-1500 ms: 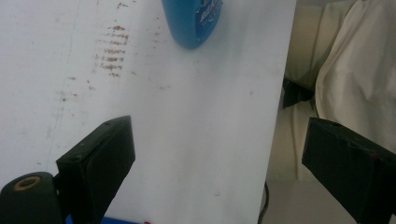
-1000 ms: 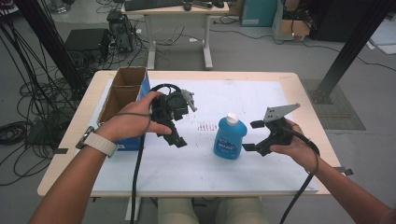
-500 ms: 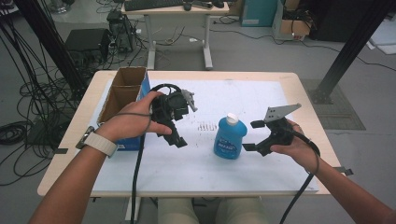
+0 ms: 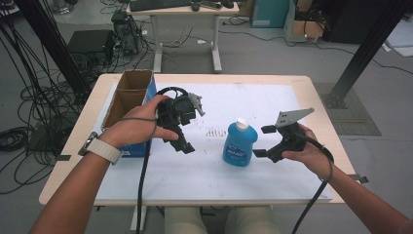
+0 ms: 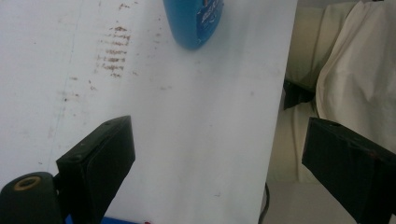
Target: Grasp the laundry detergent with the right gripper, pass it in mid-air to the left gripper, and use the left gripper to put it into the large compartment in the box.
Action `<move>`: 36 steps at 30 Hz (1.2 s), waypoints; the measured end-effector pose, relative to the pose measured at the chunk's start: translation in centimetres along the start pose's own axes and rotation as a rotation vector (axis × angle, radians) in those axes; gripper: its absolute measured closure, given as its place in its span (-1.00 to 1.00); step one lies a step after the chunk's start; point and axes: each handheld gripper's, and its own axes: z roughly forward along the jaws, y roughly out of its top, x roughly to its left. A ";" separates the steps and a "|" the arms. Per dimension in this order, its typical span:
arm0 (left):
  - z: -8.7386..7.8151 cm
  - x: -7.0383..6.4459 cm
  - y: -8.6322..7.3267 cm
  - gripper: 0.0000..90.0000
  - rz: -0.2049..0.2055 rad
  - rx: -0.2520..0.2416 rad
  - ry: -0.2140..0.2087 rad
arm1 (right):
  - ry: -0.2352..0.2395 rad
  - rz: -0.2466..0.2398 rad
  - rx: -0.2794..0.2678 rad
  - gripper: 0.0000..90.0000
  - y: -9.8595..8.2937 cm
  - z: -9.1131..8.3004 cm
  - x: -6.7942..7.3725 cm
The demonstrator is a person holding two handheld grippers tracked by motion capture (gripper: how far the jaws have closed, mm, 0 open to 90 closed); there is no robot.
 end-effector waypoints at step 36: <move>-0.1 0.1 -0.1 -0.78 -0.001 -0.003 0.004 | 0.001 -0.002 0.000 -0.86 -0.2 0.1 0.0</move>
